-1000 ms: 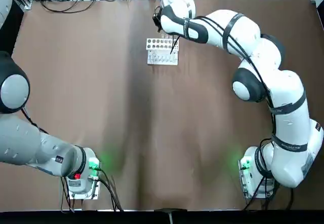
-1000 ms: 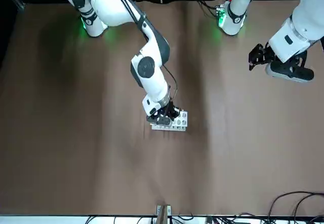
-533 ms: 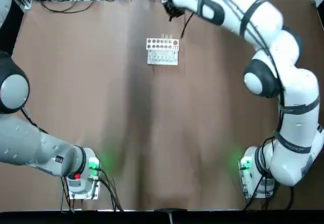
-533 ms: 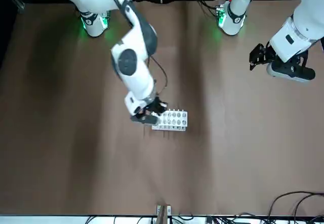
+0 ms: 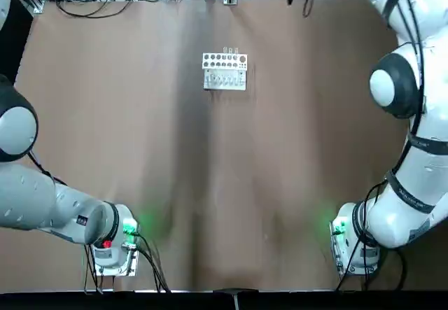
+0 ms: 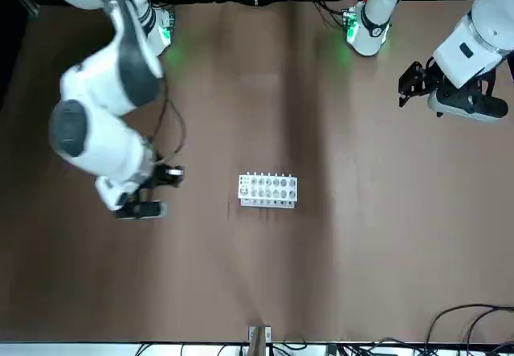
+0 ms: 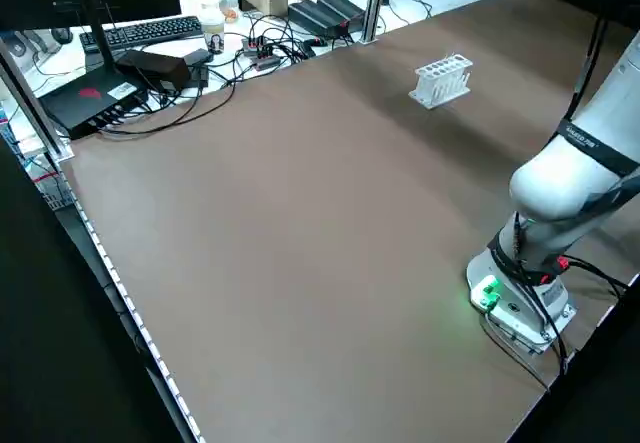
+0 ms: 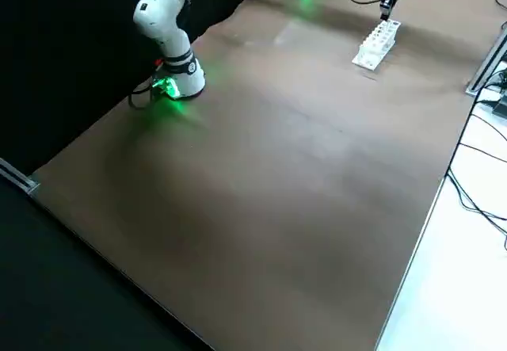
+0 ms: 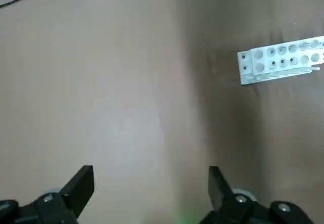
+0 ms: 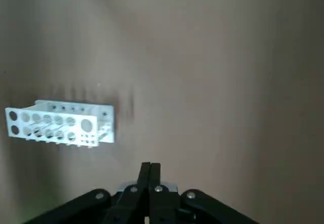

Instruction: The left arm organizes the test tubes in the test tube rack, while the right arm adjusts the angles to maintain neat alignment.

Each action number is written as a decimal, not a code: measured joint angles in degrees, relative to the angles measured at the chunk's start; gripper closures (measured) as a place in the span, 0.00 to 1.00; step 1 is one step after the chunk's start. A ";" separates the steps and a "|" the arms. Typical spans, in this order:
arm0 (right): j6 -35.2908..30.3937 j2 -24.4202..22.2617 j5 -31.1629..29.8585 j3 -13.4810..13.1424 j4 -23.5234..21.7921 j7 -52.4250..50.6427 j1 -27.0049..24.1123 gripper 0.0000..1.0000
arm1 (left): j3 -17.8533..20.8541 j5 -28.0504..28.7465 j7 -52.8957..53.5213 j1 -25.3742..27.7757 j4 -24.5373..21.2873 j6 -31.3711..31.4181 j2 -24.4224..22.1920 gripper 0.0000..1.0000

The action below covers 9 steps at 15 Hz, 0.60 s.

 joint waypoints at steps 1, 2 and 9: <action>-0.81 -0.90 -0.01 -0.02 0.01 -2.18 -1.83 0.99 | 0.00 0.00 0.00 0.00 -0.05 -0.01 0.01 0.00; -2.41 -2.03 -0.05 -0.07 0.01 -4.57 -3.73 0.99 | 0.01 0.00 0.00 0.03 -0.08 -0.11 0.01 0.00; -9.84 -12.58 -0.08 -0.13 -6.88 -22.91 -16.87 0.99 | -0.04 0.00 -0.14 -0.03 -0.07 -3.33 -0.21 0.00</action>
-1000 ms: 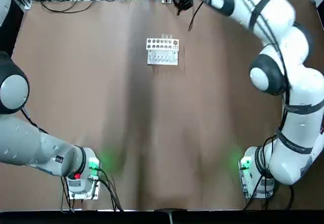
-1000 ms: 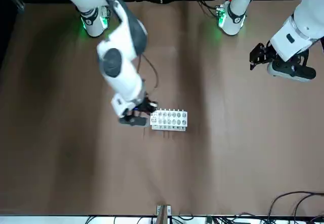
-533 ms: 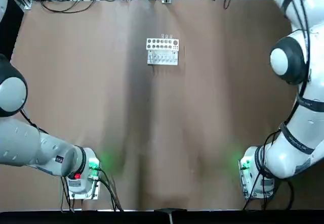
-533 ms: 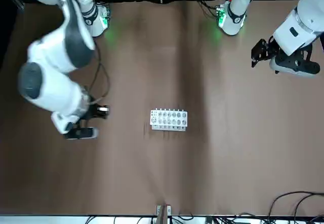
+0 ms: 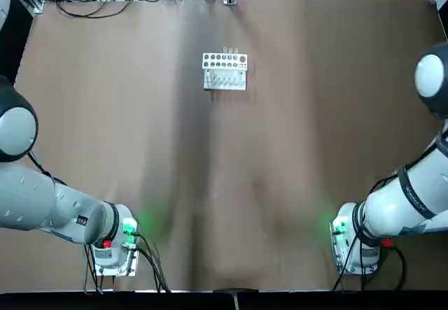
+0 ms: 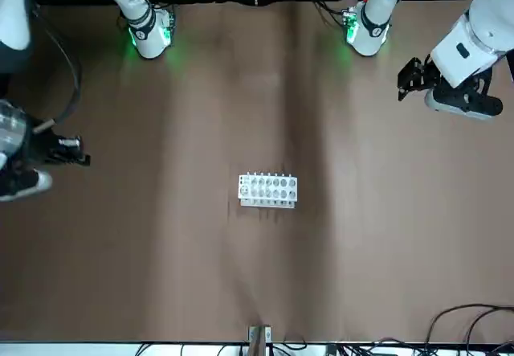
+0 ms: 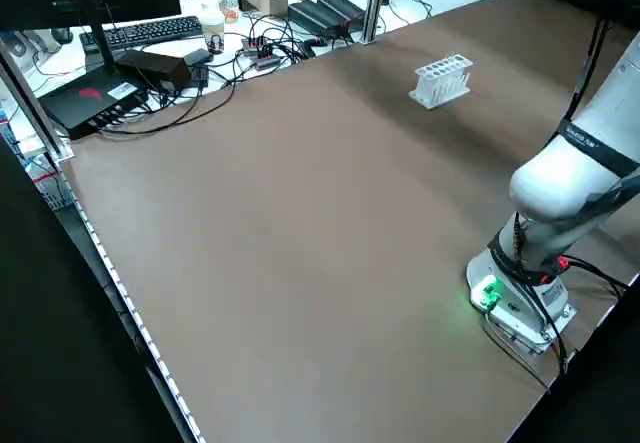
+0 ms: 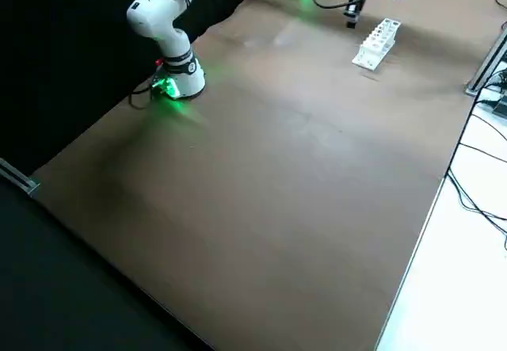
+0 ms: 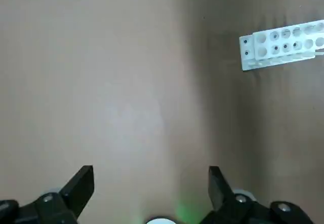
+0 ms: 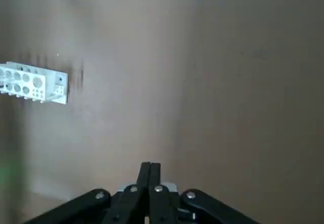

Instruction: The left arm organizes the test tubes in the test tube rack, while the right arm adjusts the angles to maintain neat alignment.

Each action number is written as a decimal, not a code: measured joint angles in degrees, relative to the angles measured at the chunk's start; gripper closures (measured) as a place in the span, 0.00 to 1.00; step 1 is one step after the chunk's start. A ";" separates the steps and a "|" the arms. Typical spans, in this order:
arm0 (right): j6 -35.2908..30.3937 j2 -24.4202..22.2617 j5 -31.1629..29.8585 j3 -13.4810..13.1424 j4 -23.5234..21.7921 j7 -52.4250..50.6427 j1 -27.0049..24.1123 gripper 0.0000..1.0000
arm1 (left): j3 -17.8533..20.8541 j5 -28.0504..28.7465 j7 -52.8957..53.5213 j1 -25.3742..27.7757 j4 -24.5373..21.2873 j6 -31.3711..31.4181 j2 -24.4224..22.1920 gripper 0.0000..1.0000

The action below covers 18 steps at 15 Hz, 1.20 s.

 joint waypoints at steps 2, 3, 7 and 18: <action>2.34 -4.47 -1.25 0.02 -6.18 -1.12 -0.65 0.99 | 0.03 0.00 0.00 0.13 0.01 -0.47 -0.53 0.00; 3.67 -6.77 -2.77 0.18 -9.30 -1.17 -0.57 0.99 | 0.10 0.00 0.00 0.19 0.01 -0.62 -0.78 0.00; 8.76 -15.08 -6.46 0.75 -20.23 -1.20 -0.15 0.90 | 0.34 0.00 -0.18 0.50 0.00 -0.76 -1.06 0.00; 8.29 -19.57 -10.92 0.64 -23.62 0.19 -0.22 0.00 | 0.44 0.00 -0.86 5.00 0.35 1.37 -1.49 0.00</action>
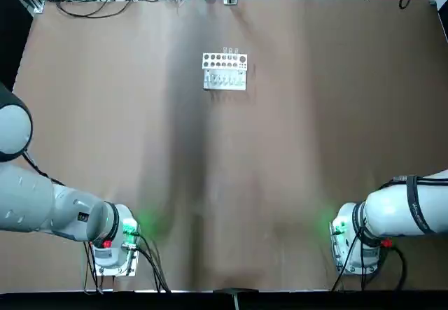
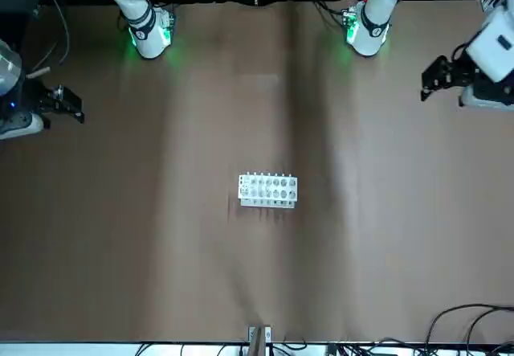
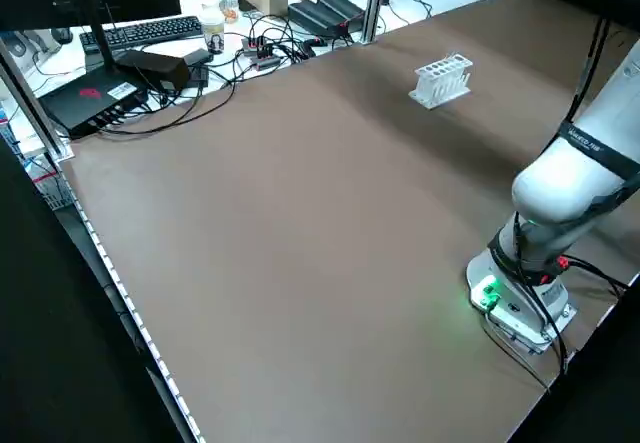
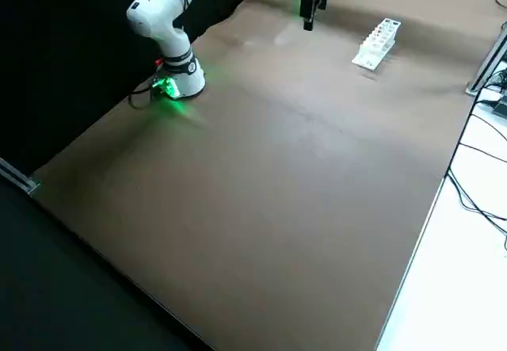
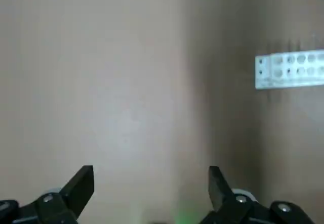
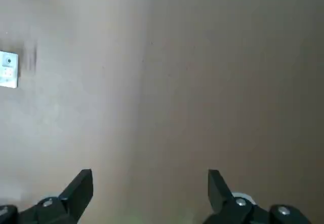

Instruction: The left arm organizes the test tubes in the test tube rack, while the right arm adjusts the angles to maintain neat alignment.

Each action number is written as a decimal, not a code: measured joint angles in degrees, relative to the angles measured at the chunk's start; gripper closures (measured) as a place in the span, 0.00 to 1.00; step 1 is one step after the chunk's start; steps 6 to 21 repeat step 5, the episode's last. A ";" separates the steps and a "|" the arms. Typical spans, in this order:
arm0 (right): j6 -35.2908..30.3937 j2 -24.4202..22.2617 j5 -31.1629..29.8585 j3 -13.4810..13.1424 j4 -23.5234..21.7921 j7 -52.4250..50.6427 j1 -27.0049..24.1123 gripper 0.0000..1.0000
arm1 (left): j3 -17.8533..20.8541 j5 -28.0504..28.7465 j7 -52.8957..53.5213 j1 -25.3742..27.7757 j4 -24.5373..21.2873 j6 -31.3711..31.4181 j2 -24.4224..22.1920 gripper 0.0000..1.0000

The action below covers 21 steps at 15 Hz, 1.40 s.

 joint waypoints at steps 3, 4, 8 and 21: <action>-1.26 -0.70 0.01 -0.15 0.07 1.60 -0.30 0.00 | 0.09 0.04 0.00 0.84 0.00 2.09 -0.23 0.00; -1.25 -0.73 0.01 -0.14 0.07 1.94 -0.30 0.00 | 0.08 0.04 0.00 0.80 0.00 2.21 -0.24 0.00; -1.22 -0.72 0.02 -0.14 0.06 2.25 -0.30 0.00 | 0.07 0.09 0.00 0.77 0.00 2.25 -0.23 0.00; -1.22 -0.72 0.02 -0.14 0.06 2.25 -0.30 0.00 | 0.07 0.09 0.00 0.77 0.00 2.25 -0.23 0.00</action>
